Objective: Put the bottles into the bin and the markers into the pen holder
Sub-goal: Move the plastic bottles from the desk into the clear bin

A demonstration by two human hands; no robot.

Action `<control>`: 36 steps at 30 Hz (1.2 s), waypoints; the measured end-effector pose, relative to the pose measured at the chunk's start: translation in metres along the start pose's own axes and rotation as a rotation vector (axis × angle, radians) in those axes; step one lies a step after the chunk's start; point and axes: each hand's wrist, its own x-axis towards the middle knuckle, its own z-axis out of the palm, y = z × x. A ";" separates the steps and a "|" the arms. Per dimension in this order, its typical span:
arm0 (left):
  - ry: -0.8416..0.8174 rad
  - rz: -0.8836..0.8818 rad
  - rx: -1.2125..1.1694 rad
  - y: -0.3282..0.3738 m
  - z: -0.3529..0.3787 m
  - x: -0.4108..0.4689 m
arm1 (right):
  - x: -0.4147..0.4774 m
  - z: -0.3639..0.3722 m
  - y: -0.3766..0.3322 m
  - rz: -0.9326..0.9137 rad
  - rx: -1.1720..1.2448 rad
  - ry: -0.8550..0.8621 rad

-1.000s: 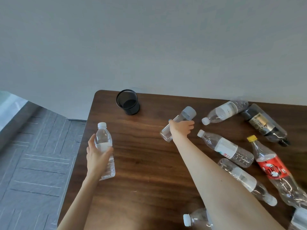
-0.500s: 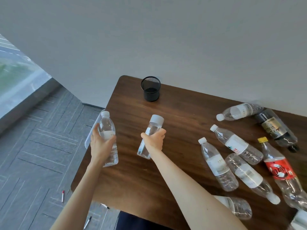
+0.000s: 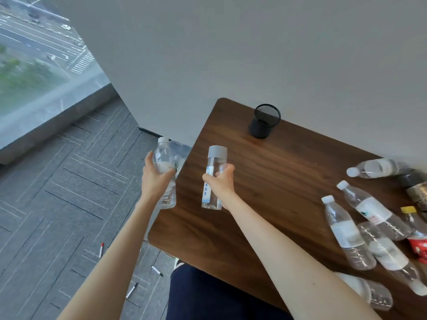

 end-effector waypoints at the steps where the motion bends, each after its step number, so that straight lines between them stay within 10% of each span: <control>1: -0.019 0.003 0.004 0.000 -0.006 0.009 | 0.002 0.009 -0.005 0.006 0.002 0.006; 20: -0.354 0.154 0.204 -0.031 -0.057 0.148 | 0.021 0.098 -0.048 0.146 0.053 0.119; 36: -0.299 0.094 0.106 -0.069 -0.101 0.161 | 0.045 0.163 -0.070 0.146 -0.075 0.050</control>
